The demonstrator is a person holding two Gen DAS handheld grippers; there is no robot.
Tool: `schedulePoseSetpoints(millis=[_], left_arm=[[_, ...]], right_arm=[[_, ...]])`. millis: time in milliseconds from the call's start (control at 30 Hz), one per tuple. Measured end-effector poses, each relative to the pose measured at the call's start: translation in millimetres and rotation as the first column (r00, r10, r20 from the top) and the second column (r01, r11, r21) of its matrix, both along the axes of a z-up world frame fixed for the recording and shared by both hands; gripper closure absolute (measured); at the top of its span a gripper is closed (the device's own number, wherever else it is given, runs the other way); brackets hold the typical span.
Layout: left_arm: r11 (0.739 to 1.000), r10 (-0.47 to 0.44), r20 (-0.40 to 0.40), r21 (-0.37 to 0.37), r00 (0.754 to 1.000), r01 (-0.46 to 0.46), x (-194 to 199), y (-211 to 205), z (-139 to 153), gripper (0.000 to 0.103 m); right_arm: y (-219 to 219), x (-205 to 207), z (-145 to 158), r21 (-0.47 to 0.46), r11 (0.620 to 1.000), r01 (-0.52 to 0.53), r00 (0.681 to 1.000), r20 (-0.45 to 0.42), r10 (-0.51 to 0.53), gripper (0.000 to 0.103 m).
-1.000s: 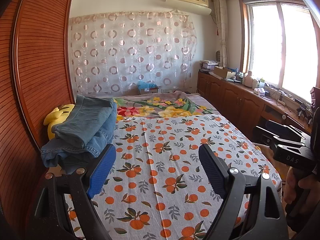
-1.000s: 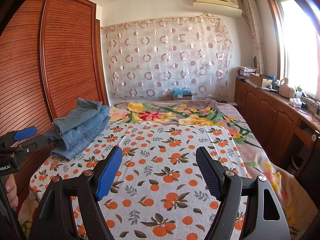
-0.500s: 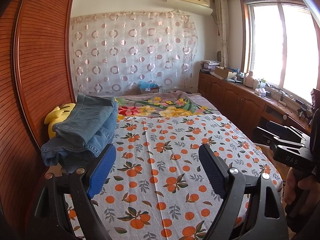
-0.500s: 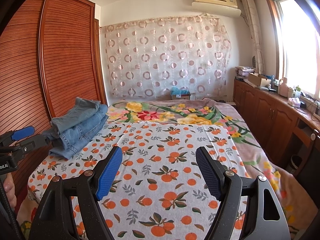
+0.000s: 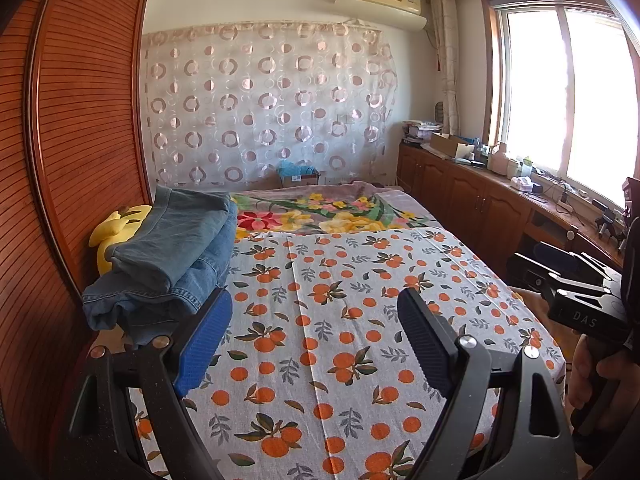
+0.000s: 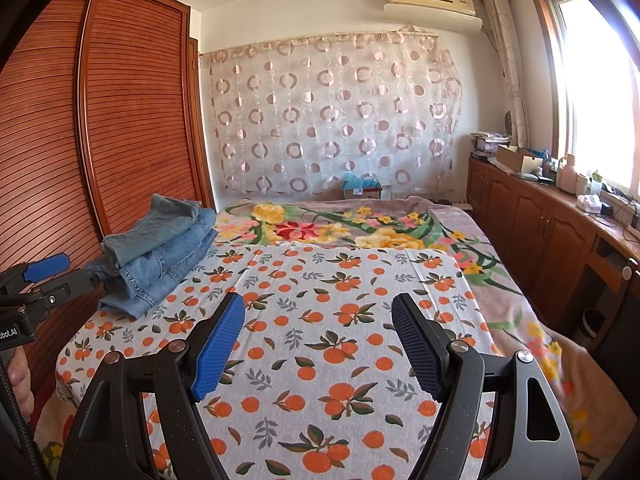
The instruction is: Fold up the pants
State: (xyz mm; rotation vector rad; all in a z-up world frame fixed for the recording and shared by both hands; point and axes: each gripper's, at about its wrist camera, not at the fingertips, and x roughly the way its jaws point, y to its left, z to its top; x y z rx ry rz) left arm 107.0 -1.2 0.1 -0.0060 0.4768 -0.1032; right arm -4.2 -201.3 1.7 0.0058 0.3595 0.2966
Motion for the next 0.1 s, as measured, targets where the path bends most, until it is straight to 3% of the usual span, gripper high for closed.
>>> schedulePoseSetpoints(millis=[100], left_arm=[[1.0, 0.0, -0.001, 0.0, 1.0, 0.0, 0.0, 0.0, -0.1, 0.018]], right_arm=[[0.0, 0.2, -0.2, 0.0, 1.0, 0.0, 1.0, 0.0, 0.0, 0.025]])
